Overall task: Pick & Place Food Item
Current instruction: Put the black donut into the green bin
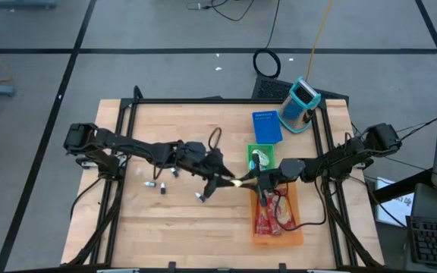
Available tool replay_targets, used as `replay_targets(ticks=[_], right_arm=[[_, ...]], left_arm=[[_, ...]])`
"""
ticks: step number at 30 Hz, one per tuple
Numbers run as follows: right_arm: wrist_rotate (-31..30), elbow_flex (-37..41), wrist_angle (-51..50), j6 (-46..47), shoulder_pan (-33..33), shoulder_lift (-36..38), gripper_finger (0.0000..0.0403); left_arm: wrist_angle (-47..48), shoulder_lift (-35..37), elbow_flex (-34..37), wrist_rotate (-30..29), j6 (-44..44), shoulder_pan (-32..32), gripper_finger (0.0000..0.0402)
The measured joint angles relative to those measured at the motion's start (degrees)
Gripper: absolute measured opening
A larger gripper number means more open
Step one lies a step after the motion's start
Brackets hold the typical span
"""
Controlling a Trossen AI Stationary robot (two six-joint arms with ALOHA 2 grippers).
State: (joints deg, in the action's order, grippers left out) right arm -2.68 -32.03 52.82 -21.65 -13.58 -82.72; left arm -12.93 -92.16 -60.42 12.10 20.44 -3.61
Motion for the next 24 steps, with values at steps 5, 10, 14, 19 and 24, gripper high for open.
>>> replay_targets(ticks=[5,10,14,19,24], right_arm=[[0.96,-0.04,-1.62,2.69,-0.12,0.00,0.0022],[-0.02,-0.03,-3.37,6.49,-0.05,1.32,0.0027],[-7.63,-0.09,-8.91,13.92,-0.52,7.18,0.0022],[-24.30,-0.04,-27.57,22.79,-2.28,16.90,0.0019],[-40.35,-0.07,-49.91,33.18,-2.58,25.33,0.0019]], left_arm=[[0.83,4.31,-0.02,-4.58,-4.04,1.82,0.0213],[6.50,10.59,-0.09,-13.93,-9.63,2.38,0.0232],[9.42,13.50,1.20,-25.29,-12.24,2.42,0.0234],[9.60,13.47,5.40,-33.32,-12.24,2.42,0.0235],[5.15,12.48,10.38,-35.71,-12.20,2.44,0.0235]])
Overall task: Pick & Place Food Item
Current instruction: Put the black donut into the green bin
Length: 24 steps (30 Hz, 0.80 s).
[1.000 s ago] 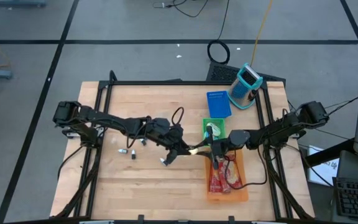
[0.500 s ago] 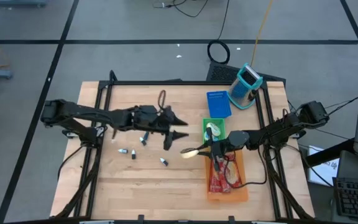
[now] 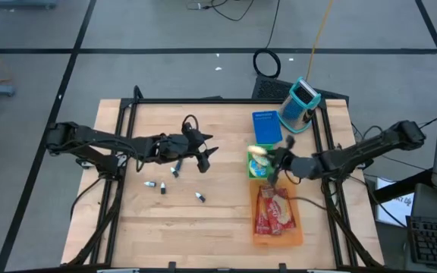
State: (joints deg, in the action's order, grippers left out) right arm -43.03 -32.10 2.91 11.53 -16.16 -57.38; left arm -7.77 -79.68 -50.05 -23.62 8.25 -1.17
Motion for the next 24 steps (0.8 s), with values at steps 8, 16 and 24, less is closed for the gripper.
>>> replay_targets(ticks=[8,16,24], right_arm=[[-2.95,0.02,-17.39,11.91,2.67,2.03,0.0019],[-1.44,0.02,-17.79,14.51,3.06,-3.65,0.0019],[1.91,0.02,-17.70,16.45,3.10,-7.51,0.0021]], left_arm=[[-3.15,0.05,3.40,-0.39,0.92,0.02,0.0235],[-3.32,0.07,3.92,-0.41,1.71,0.09,0.0235],[-3.25,0.07,3.92,-0.39,2.93,0.09,0.0234]])
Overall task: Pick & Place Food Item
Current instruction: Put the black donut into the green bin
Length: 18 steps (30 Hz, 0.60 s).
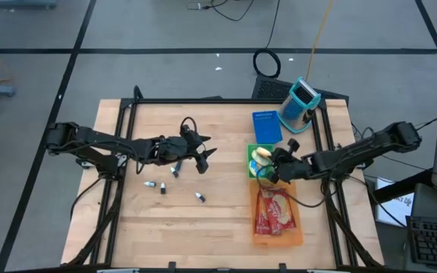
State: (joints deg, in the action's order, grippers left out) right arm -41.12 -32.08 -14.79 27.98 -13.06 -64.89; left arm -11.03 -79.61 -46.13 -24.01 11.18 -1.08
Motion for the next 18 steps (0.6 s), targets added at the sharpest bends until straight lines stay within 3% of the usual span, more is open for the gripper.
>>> replay_targets(ticks=[10,18], right_arm=[[0.81,0.00,0.02,-0.13,0.00,-1.38,0.0035],[6.71,0.00,-0.06,-0.86,0.13,-1.37,0.0109]], left_arm=[[0.04,0.00,0.00,0.01,1.39,0.00,0.0235],[0.09,0.00,0.00,0.03,3.10,0.00,0.0234]])
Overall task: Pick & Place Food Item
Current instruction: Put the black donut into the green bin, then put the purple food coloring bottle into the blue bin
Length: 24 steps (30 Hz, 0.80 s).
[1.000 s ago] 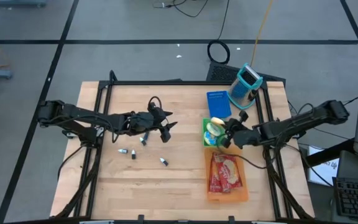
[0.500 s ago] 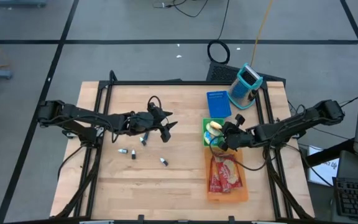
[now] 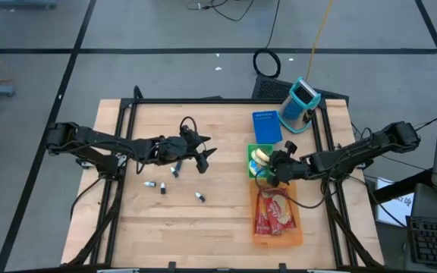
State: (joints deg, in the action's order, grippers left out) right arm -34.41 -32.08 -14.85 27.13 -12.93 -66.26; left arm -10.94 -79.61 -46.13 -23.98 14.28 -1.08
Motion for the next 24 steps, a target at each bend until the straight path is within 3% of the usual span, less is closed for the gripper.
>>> replay_targets(ticks=[5,11,24], right_arm=[[7.76,0.00,0.19,-1.28,-0.04,0.22,0.0147],[13.28,0.00,0.19,-1.29,-0.02,1.83,0.0166],[13.69,0.04,1.06,-2.33,-0.02,13.05,0.0162]], left_arm=[[0.10,0.00,0.00,0.02,-0.04,0.00,0.0235],[0.46,0.00,-0.02,0.04,-0.06,0.00,0.0235],[1.55,0.01,-0.02,1.56,-0.23,0.00,0.0234]])
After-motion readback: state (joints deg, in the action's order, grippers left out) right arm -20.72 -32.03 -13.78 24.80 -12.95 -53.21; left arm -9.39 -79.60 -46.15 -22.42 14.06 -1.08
